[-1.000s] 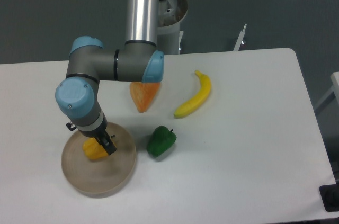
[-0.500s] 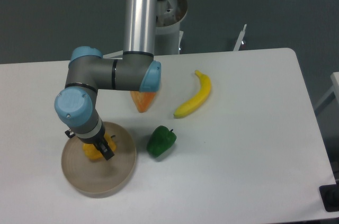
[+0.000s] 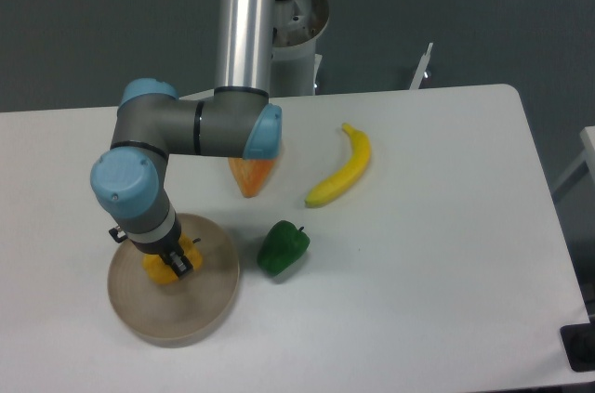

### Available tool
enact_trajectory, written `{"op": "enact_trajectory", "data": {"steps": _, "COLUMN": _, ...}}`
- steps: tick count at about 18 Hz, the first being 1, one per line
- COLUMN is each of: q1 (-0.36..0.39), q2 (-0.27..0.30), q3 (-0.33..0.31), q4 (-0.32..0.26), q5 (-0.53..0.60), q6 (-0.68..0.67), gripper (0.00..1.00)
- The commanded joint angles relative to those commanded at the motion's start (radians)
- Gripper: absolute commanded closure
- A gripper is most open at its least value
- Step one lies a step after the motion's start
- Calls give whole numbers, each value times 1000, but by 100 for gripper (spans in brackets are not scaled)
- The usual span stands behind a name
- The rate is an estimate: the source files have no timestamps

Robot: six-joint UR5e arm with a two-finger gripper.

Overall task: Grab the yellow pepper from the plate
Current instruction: 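Lift the yellow pepper off the plate and carry it beside the banana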

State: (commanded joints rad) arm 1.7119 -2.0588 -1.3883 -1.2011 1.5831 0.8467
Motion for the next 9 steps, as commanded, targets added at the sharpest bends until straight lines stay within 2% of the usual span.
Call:
{"op": "enact_trajectory", "data": {"steps": 3, "q1": 70, "q2": 61, "q3": -3, "q4": -12, "q5": -3, "q6": 6, "gripper": 69}}
{"op": "enact_trajectory", "data": {"steps": 6, "q1": 139, "q2": 114, "q3": -2, "q4": -69, "q5": -2, "q6": 14, "gripper": 68}}
{"op": "enact_trajectory", "data": {"steps": 9, "q1": 236, "q2": 164, "q3": -2, "q4": -146, "q5": -5, "q6": 142, "gripper": 66}}
